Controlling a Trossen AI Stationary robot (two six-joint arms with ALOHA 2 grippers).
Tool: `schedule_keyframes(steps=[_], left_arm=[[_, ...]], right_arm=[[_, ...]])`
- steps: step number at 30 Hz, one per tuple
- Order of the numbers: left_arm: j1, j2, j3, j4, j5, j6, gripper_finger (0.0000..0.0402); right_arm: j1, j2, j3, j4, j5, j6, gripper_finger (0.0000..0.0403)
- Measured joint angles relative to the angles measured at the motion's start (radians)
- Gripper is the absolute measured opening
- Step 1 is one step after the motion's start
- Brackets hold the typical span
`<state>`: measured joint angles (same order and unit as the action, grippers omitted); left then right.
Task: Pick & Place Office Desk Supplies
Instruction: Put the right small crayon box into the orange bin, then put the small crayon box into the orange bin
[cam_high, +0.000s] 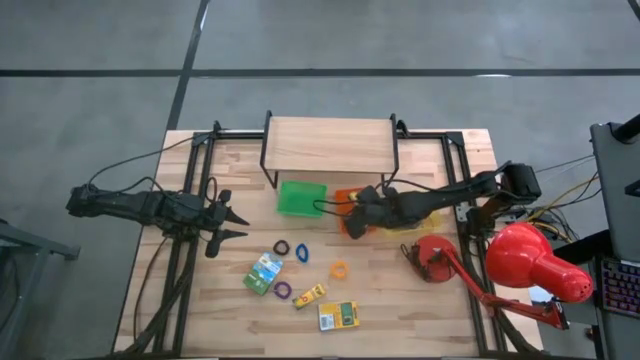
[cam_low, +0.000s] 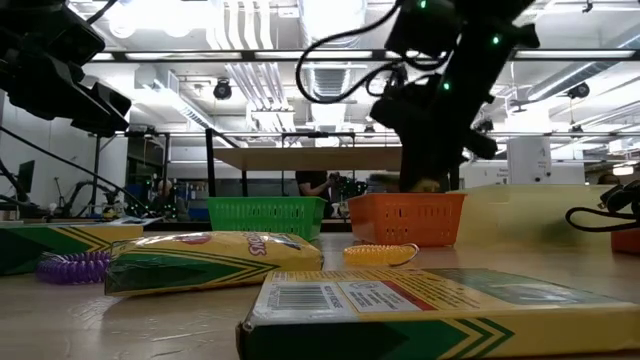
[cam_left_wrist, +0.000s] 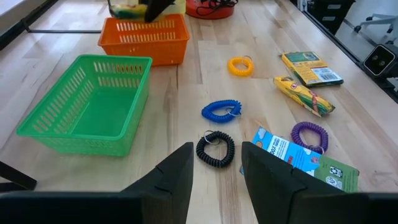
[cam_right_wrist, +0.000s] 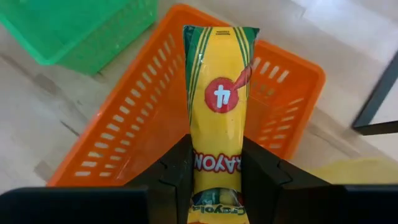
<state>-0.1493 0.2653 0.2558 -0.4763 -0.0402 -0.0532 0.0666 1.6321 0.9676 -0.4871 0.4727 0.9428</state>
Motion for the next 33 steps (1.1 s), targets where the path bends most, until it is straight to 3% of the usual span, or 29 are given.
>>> schedule_keyframes(steps=[15,33], left_arm=[[0.0,0.0,0.0,0.0,0.0,0.0,0.0143],[0.0,0.0,0.0,0.0,0.0,0.0,0.0143]], right_arm=[[-0.048,0.007,-0.075,0.109,-0.093,0.0,0.0106],[-0.047,0.006,-0.073,0.149,-0.118,0.018,0.0172]])
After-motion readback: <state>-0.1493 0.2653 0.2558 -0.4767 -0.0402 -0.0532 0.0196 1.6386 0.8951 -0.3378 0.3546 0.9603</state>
